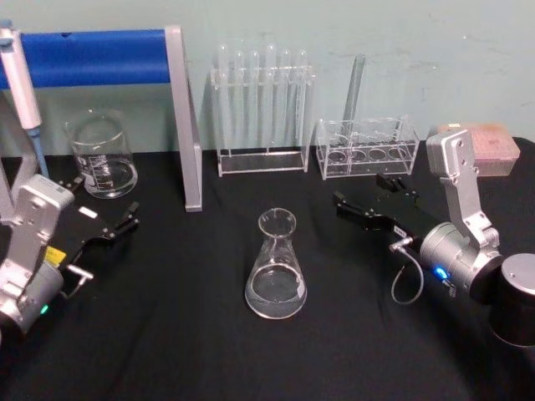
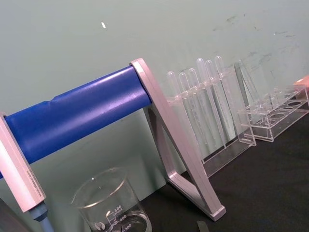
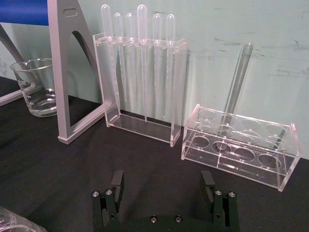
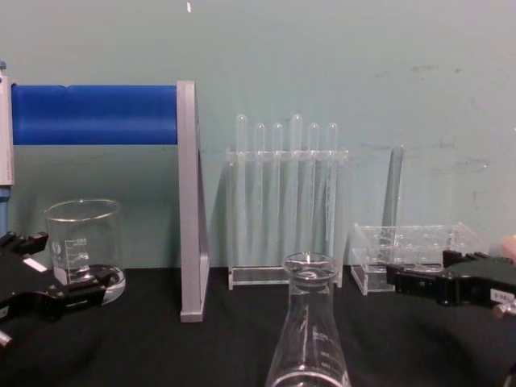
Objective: Grasp the erlenmeyer flask with one hand, shake it three times, then place it back.
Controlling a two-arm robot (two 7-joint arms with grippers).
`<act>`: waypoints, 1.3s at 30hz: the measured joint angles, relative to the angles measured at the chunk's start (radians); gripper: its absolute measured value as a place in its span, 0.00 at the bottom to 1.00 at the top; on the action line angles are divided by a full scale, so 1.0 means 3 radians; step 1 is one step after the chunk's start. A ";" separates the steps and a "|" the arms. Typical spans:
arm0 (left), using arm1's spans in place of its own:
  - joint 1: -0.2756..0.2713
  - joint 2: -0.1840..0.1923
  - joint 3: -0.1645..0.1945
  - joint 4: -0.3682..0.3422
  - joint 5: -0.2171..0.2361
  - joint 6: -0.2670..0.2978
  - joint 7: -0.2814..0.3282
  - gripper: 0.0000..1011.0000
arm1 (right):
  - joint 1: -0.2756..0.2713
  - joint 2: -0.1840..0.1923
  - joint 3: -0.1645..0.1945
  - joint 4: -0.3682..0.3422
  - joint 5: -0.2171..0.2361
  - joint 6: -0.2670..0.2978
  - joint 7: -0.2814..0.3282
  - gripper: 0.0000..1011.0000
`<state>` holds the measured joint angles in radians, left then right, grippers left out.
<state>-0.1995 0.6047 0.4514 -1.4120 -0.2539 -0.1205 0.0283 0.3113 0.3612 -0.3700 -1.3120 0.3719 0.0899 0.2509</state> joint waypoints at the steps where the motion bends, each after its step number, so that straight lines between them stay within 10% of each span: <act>1: 0.0000 0.0000 0.0000 0.0000 0.0000 0.0000 0.0000 0.99 | 0.0000 0.0000 0.0000 0.0000 0.0000 0.0000 0.0000 0.99; 39: 0.0000 0.0000 0.0000 0.0000 0.0000 0.0000 0.0000 0.99 | 0.0000 0.0000 0.0000 0.0000 0.0000 0.0000 0.0000 0.99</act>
<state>-0.1995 0.6047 0.4514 -1.4120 -0.2539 -0.1205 0.0283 0.3113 0.3611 -0.3700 -1.3120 0.3718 0.0899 0.2509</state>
